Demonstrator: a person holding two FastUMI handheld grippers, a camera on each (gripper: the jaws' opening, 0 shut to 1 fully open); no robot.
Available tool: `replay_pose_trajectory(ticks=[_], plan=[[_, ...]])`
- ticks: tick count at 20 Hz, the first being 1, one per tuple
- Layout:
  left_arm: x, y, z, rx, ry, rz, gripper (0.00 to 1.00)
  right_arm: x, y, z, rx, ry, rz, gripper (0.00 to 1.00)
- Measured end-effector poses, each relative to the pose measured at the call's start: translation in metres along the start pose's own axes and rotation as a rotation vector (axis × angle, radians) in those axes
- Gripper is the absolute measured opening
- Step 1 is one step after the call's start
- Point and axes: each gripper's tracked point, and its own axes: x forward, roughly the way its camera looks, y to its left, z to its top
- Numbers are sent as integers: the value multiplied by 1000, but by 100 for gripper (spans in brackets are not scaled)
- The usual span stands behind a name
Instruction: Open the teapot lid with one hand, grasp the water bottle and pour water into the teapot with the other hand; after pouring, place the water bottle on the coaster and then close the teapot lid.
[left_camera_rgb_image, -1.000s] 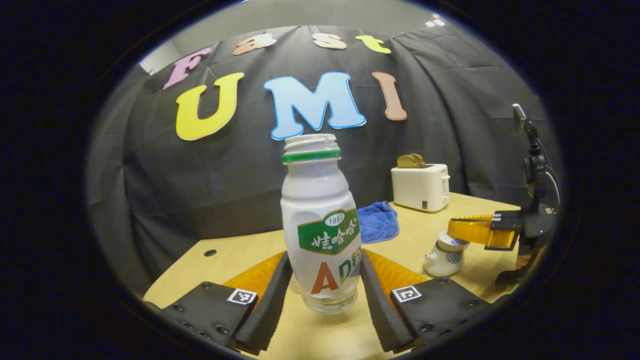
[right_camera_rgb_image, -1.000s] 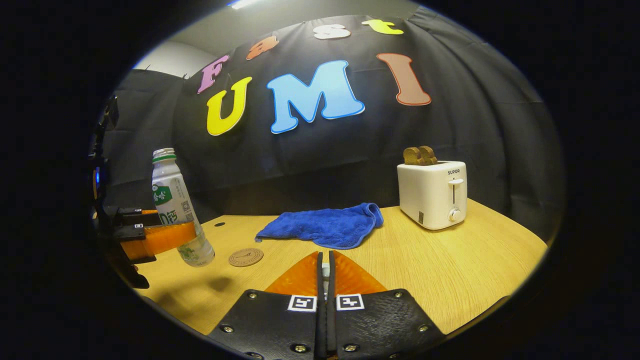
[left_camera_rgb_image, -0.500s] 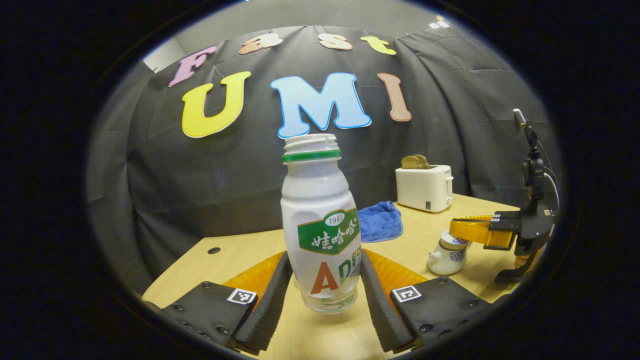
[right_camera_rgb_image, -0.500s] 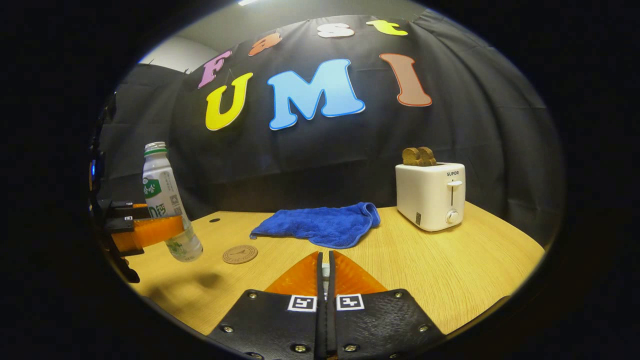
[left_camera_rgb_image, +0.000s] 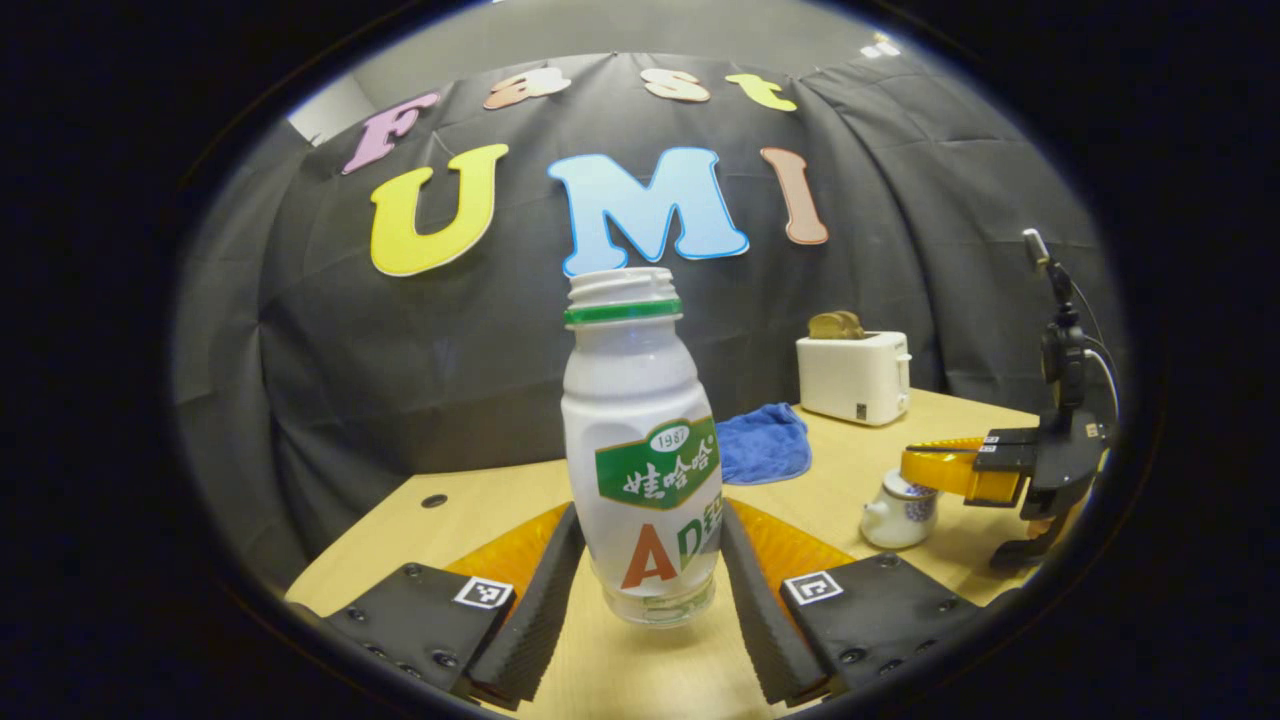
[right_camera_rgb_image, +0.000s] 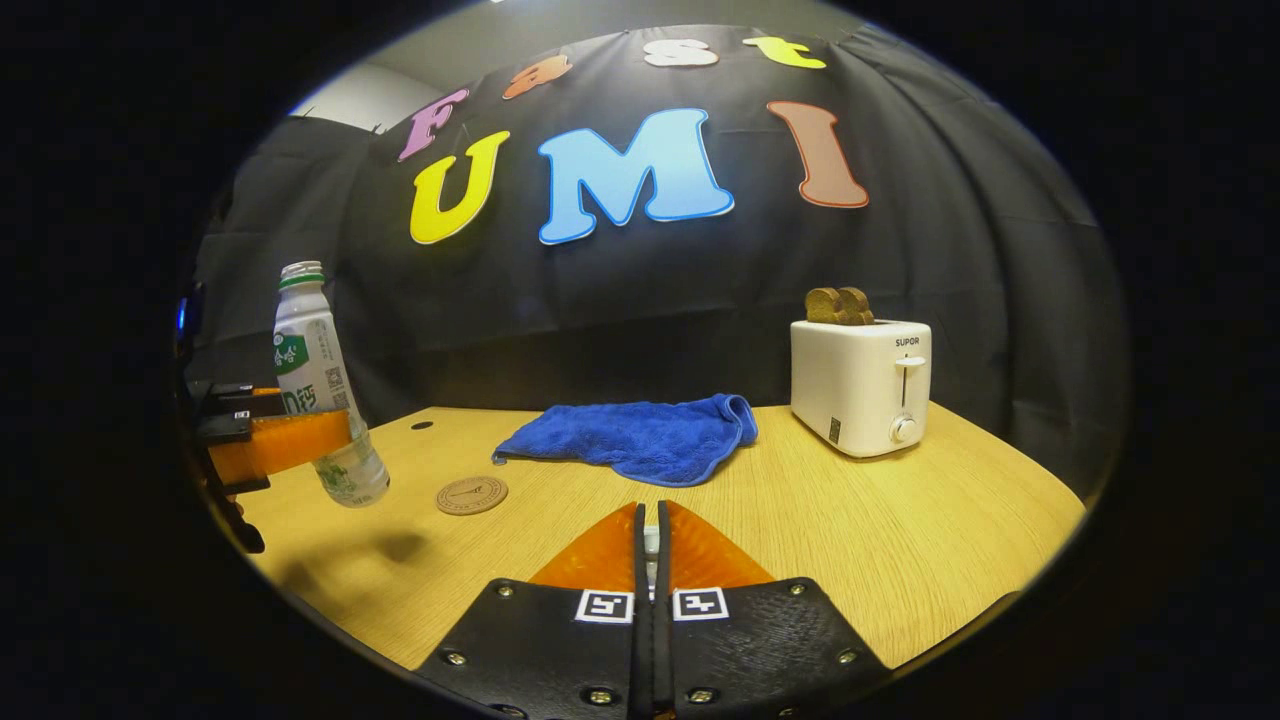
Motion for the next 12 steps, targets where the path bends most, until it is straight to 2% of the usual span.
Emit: replay_pose_trajectory(ticks=[5,9,10,12], plan=[[-1,3,1,1,1,10,77,2,2,-3,-43,8,-16,0],[0,5,1,1,2,16,86,2,2,-4,-36,10,-11,8],[0,5,1,-1,1,17,89,-2,3,-3,-22,10,-5,17],[0,6,1,-3,0,19,89,-3,1,2,-14,-3,-9,47]])
